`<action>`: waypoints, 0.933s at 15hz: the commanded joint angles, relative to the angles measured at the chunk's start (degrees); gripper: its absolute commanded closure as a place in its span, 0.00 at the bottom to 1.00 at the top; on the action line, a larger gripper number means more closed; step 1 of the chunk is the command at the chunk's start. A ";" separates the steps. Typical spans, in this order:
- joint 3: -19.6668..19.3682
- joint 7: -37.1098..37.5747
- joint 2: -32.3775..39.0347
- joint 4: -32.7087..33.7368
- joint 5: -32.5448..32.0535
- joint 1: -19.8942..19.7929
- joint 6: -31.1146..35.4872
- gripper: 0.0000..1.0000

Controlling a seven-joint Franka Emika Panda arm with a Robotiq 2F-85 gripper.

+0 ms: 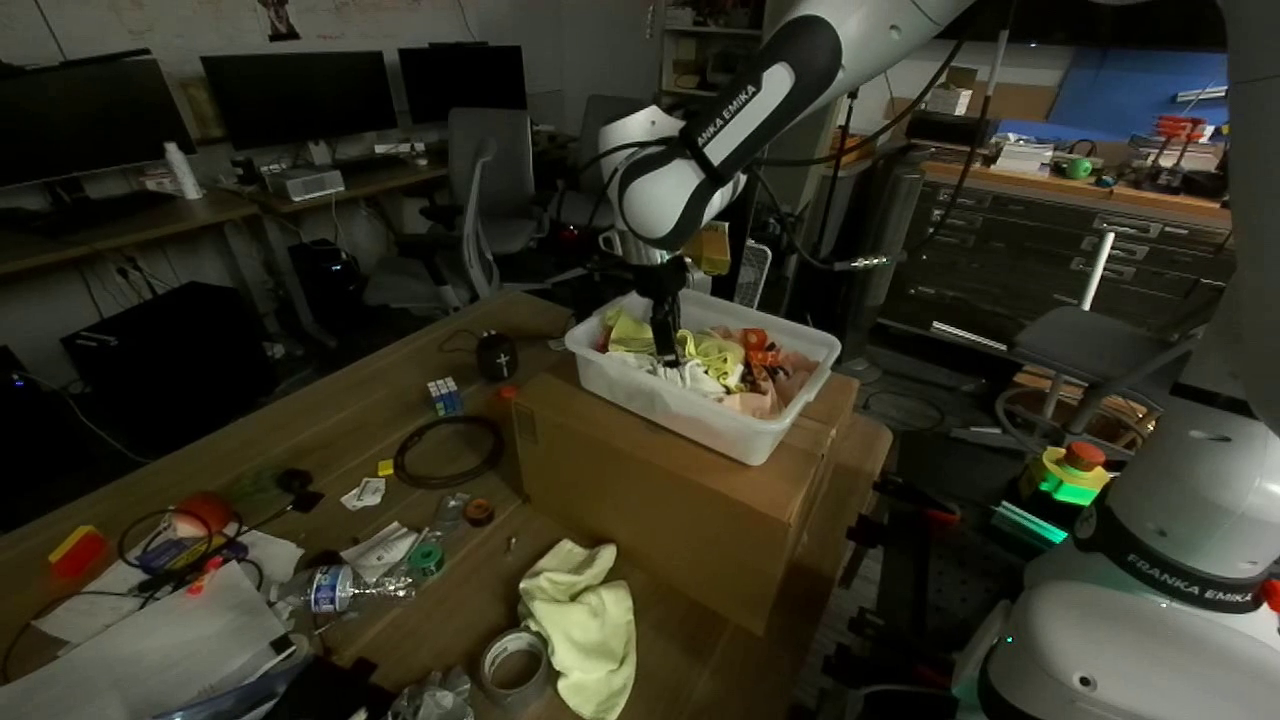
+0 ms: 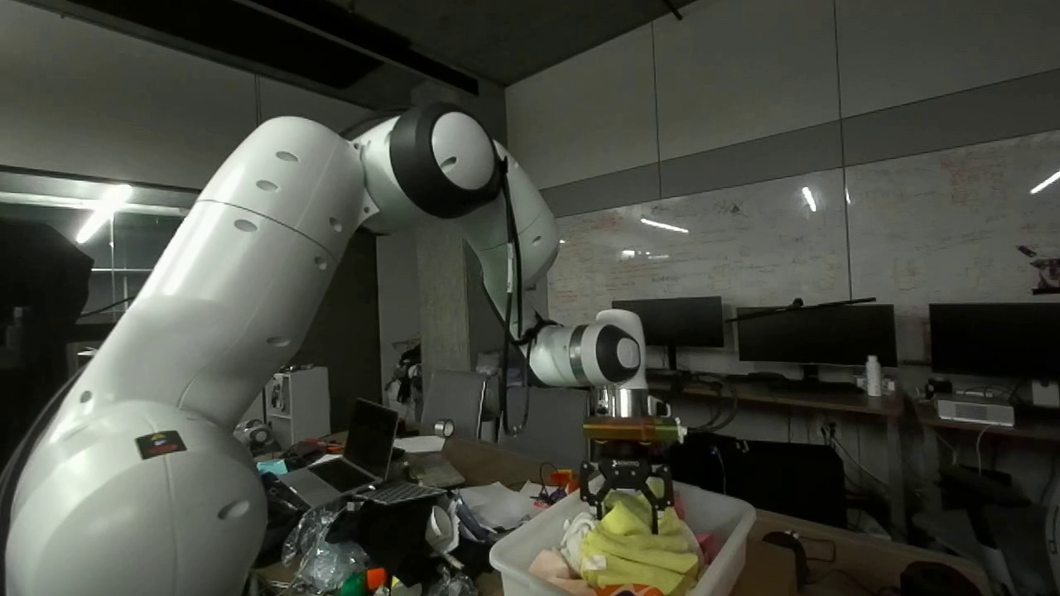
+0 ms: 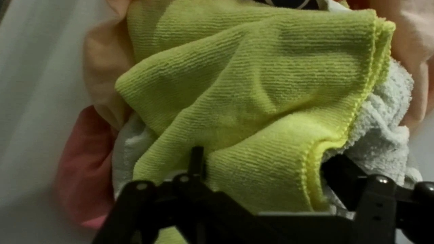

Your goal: Remove the contents from the storage box and put them on the table

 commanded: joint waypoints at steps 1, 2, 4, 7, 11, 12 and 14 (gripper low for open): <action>0.40 -1.14 1.13 1.52 0.63 -0.79 -0.50 0.42; 0.36 -1.08 0.98 1.41 0.55 -0.78 -0.65 0.51; 0.21 -0.82 0.48 0.98 0.33 -0.74 -0.61 0.66; -0.13 -0.15 -0.75 0.12 -0.03 -0.61 -0.57 0.88; -1.28 3.10 -4.08 -1.55 -0.41 -0.26 -1.08 1.00; -1.60 4.30 -5.19 -1.96 -0.28 -0.24 -1.11 0.97; -2.27 6.27 -8.49 -3.41 -0.17 -0.31 -1.07 0.97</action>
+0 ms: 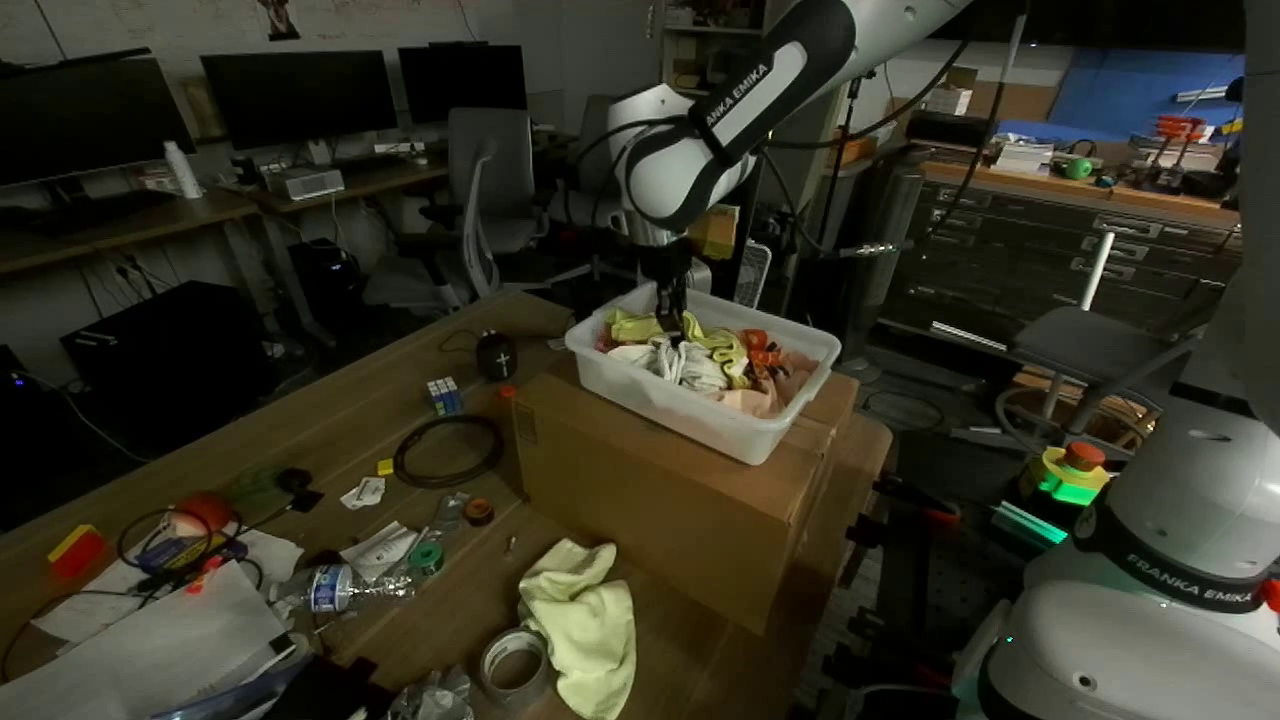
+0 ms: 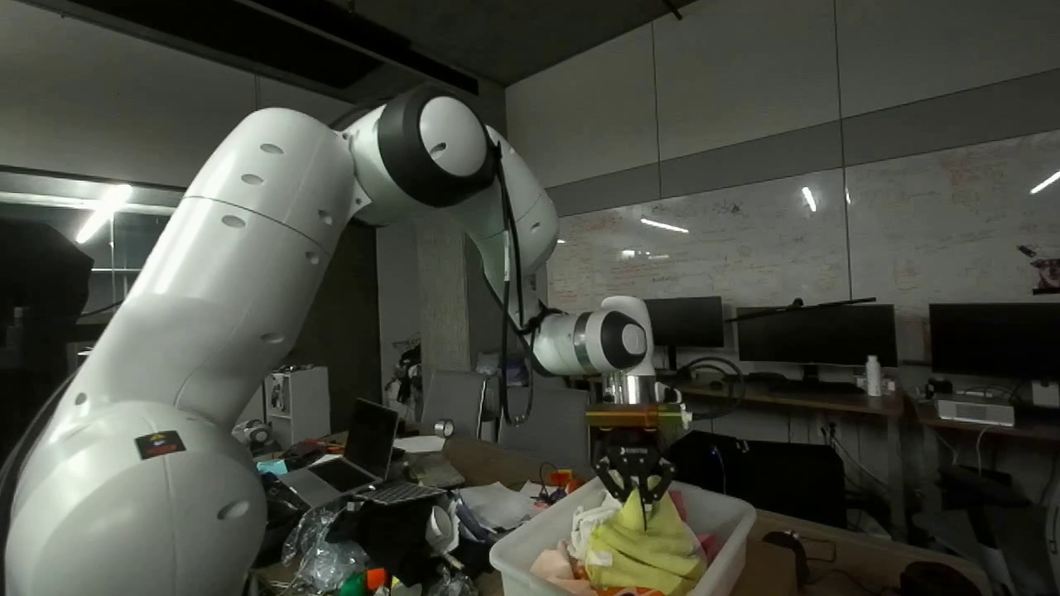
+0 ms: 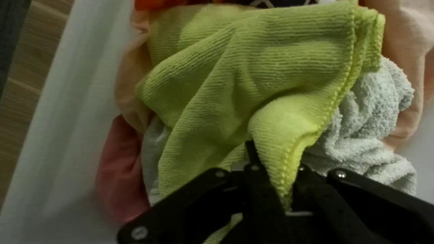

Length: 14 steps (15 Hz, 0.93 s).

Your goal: Remove the contents from the storage box and put them on the table

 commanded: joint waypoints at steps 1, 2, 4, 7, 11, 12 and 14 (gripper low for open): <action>-1.35 4.38 -7.81 -3.85 -0.01 -0.08 -0.73 0.97; -1.87 6.40 -9.90 -4.58 -0.07 0.11 -0.98 0.97; -2.81 10.98 -13.71 -5.55 -0.82 0.71 -1.59 0.97; -3.34 18.83 -19.88 -5.93 -1.84 1.37 -3.81 0.97; -2.18 28.92 -26.35 -3.05 -1.39 2.22 -11.49 0.97; -1.73 30.69 -27.41 -1.55 -0.42 2.50 -15.12 0.97; -0.93 33.53 -29.25 0.95 1.24 3.03 -20.38 0.97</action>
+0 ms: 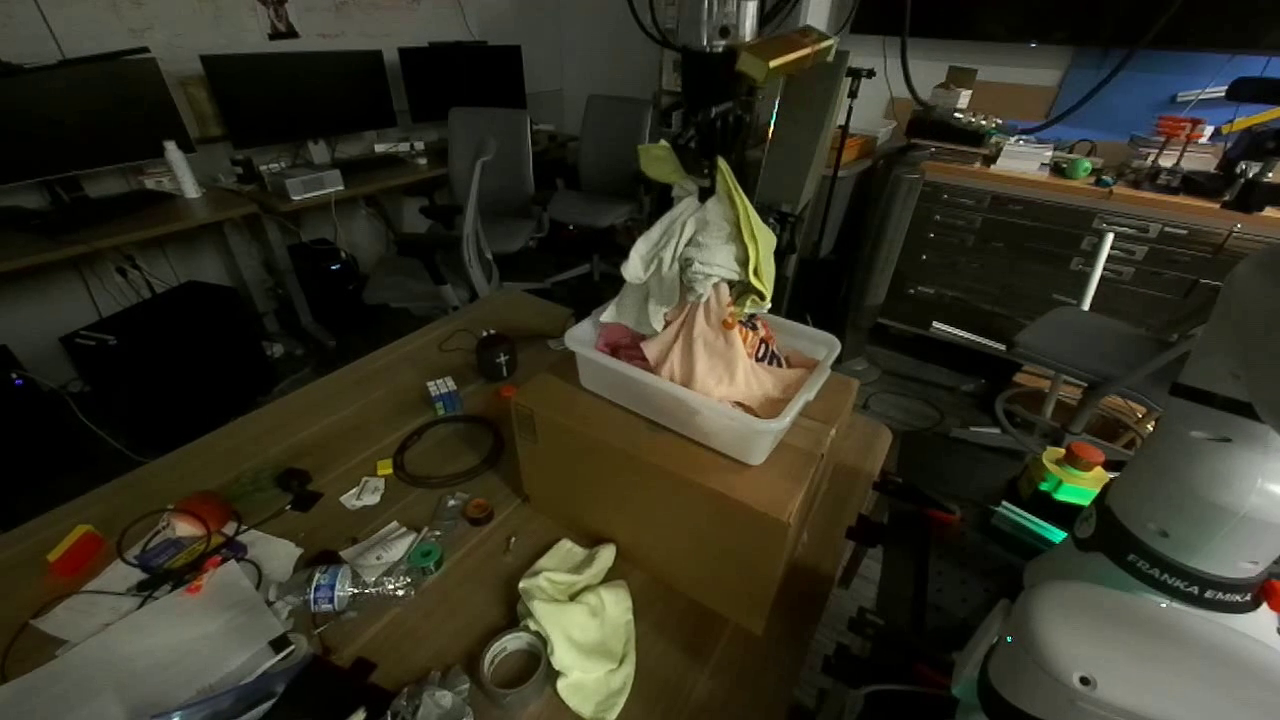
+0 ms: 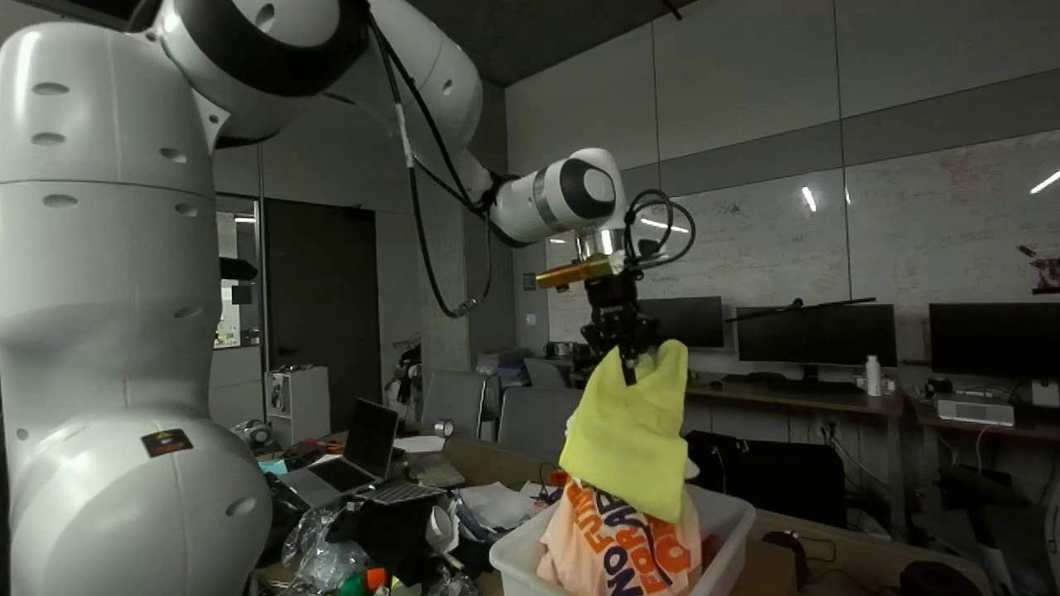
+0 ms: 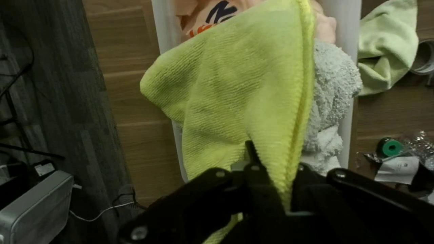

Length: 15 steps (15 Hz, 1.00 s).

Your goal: Remove the contents from the storage box and put them on the table

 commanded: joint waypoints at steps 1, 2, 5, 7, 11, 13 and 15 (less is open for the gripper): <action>1.21 5.77 -3.80 4.74 2.60 1.34 -9.16 0.97; 1.58 7.26 -4.54 5.96 3.18 1.61 -10.91 0.97; 2.60 7.99 -5.86 10.09 4.90 2.35 -15.57 0.97; 3.40 5.38 -5.22 13.73 5.35 3.20 -19.13 0.97; 6.16 -0.79 -2.61 21.90 6.63 6.45 -29.03 0.97; 7.92 -2.78 0.20 27.08 7.79 8.36 -34.49 0.97; 9.49 -4.11 4.30 33.12 10.21 10.10 -39.55 0.97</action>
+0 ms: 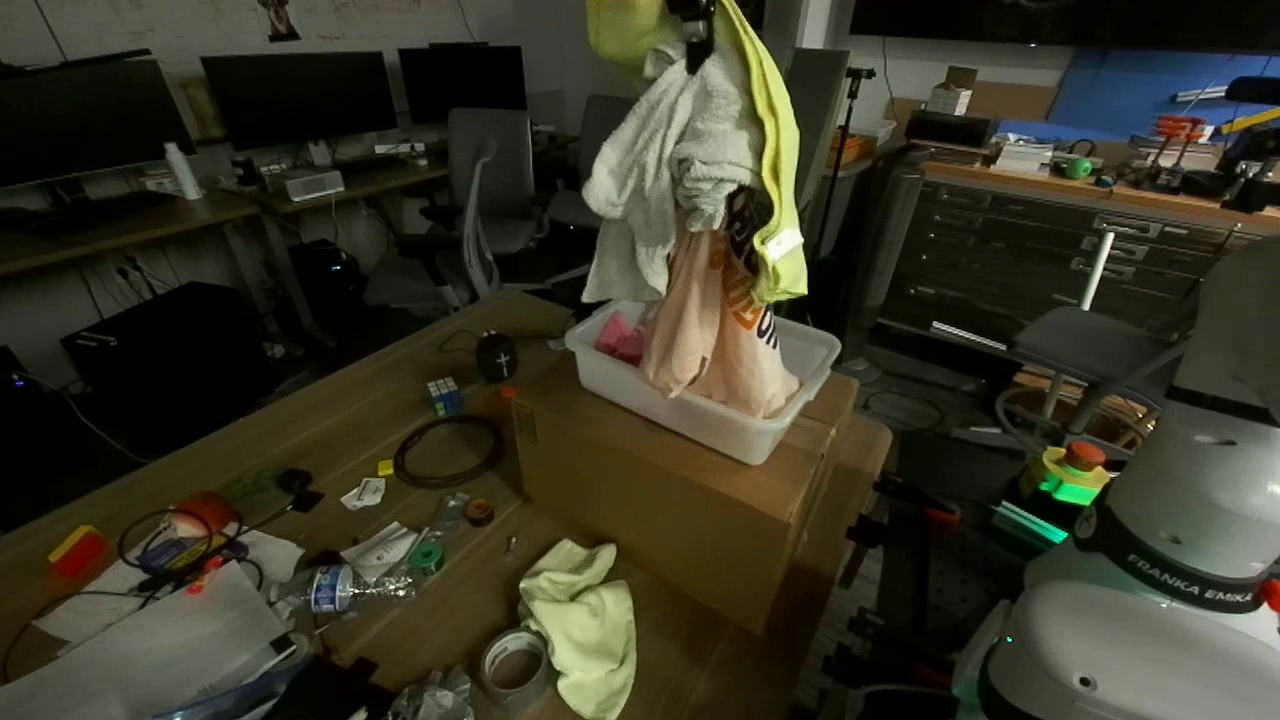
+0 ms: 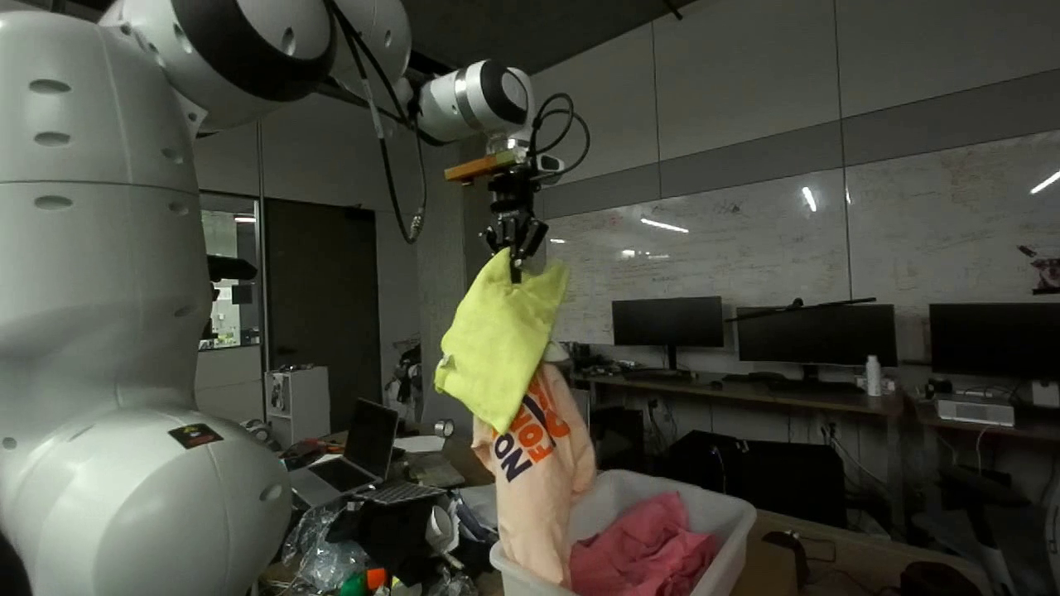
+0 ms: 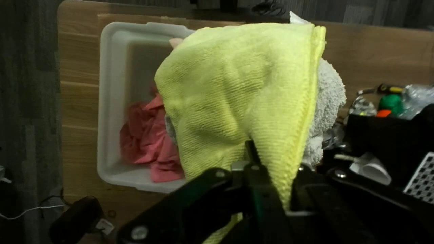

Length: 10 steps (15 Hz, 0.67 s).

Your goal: Remove the contents from the storage box and put them on the table

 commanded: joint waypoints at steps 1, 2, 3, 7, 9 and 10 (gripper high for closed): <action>2.29 -3.80 8.83 13.83 4.23 2.84 -9.95 0.97; 2.94 -4.62 10.80 16.32 5.28 3.55 -12.00 0.97; 3.61 -5.32 12.58 18.71 6.39 4.24 -14.03 0.97; 5.95 -7.28 18.07 28.01 8.72 6.85 -19.90 0.97; 6.56 -8.57 19.56 31.82 11.62 7.16 -21.09 0.97; 6.75 -9.70 20.37 33.56 13.78 6.99 -21.83 0.97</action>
